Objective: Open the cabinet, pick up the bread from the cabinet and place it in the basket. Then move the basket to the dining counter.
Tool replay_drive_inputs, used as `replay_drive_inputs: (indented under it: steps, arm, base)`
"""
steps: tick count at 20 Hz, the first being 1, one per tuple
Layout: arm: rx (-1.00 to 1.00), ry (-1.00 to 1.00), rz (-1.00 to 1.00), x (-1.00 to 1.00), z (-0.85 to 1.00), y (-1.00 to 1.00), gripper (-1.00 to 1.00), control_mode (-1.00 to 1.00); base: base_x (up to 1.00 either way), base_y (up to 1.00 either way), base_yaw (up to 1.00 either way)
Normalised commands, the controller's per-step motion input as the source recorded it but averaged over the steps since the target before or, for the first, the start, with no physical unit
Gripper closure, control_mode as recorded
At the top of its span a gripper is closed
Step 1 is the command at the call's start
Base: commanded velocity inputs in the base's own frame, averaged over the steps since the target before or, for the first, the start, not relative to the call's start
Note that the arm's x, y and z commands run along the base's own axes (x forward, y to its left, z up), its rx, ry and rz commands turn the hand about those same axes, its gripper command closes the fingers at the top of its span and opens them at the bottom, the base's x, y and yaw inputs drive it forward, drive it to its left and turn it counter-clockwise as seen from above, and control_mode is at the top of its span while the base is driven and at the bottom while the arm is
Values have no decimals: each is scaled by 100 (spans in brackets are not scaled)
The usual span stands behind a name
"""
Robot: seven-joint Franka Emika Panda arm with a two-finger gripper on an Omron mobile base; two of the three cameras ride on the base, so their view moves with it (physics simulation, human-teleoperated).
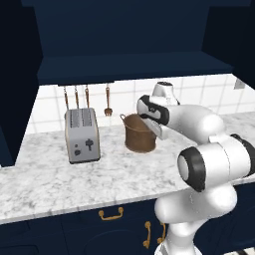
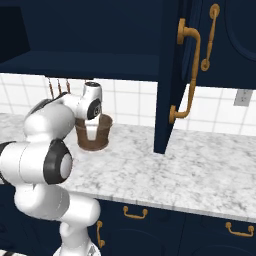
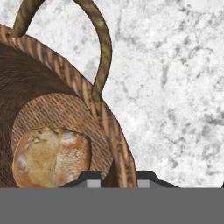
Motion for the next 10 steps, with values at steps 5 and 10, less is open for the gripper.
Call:
replay_drive_inputs:
  steps: [5, 10]
  arm:
    - [-7, -2, -15, -74, 8, -18, 100, -100]
    - [-5, -7, -7, -72, 26, -1, 100, -100]
  base:
    - [0, 0, 0]
    - [0, 0, 0]
